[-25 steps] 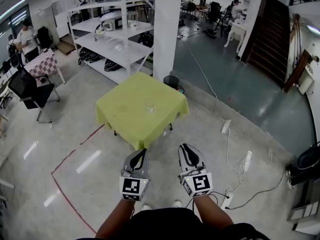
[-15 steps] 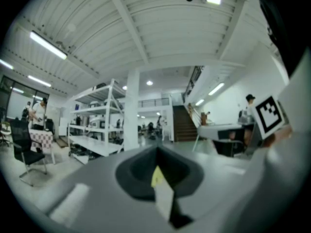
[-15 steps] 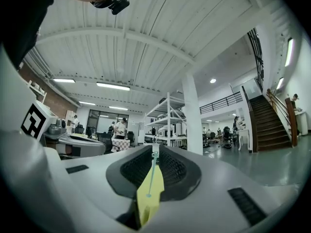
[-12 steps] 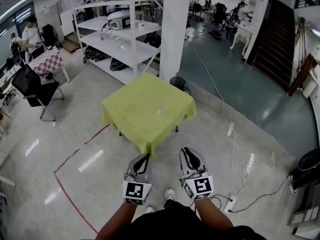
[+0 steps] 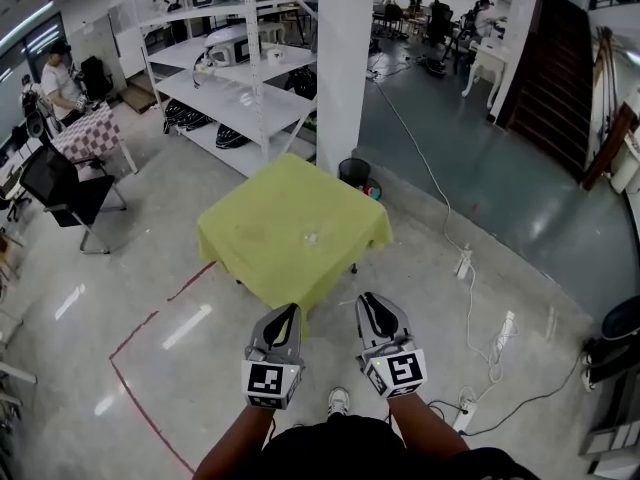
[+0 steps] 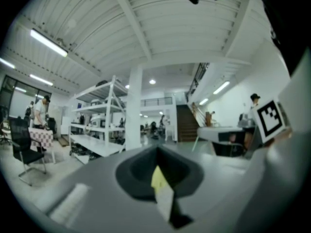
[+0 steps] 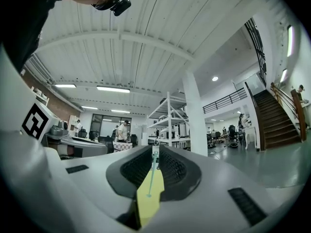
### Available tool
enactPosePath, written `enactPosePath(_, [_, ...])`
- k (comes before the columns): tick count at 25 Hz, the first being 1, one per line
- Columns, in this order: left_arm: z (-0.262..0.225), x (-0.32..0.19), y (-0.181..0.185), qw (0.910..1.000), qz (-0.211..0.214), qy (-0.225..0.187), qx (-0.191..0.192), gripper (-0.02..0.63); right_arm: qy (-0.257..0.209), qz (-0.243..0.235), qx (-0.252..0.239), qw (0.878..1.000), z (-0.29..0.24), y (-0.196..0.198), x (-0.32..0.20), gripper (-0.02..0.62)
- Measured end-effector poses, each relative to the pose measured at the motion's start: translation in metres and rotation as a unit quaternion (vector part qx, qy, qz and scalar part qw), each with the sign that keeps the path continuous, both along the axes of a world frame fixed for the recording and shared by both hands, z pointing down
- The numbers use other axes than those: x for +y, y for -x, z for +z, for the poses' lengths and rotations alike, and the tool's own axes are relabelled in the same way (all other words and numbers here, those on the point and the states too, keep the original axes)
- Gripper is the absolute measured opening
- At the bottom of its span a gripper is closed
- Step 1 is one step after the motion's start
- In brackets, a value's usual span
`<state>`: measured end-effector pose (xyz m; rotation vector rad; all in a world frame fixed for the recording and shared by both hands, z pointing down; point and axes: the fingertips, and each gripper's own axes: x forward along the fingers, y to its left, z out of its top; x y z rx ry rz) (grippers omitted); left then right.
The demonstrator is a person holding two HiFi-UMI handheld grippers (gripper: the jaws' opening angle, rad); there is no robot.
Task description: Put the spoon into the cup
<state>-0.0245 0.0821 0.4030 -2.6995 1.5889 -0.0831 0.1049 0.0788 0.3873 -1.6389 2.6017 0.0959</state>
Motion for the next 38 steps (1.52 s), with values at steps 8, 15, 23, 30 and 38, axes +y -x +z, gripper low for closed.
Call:
enactPosePath(8, [0.004, -0.049, -0.014, 0.9997, -0.017, 0.014, 0.012, 0.006, 0.022, -0.015, -0.021, 0.999, 0.006, -0.020, -0.060, 0.044])
enactPosePath(15, [0.018, -0.076, -0.028, 0.9987, -0.042, 0.028, -0.002, 0.006, 0.027, -0.041, -0.024, 0.999, 0.014, -0.027, -0.090, 0.044])
enactPosePath(23, [0.025, -0.092, -0.023, 0.9971, -0.060, 0.040, -0.024, 0.006, 0.035, -0.055, -0.032, 0.997, 0.024, -0.028, -0.113, 0.044])
enactPosePath(30, [0.039, -0.118, -0.014, 0.9960, -0.068, 0.042, -0.040, 0.006, 0.036, -0.047, -0.015, 0.998, 0.033, -0.028, -0.135, 0.044])
enactPosePath(38, [0.035, -0.167, -0.009, 0.9987, -0.030, 0.040, 0.010, 0.006, 0.033, -0.029, 0.003, 0.999, 0.024, -0.010, -0.185, 0.044])
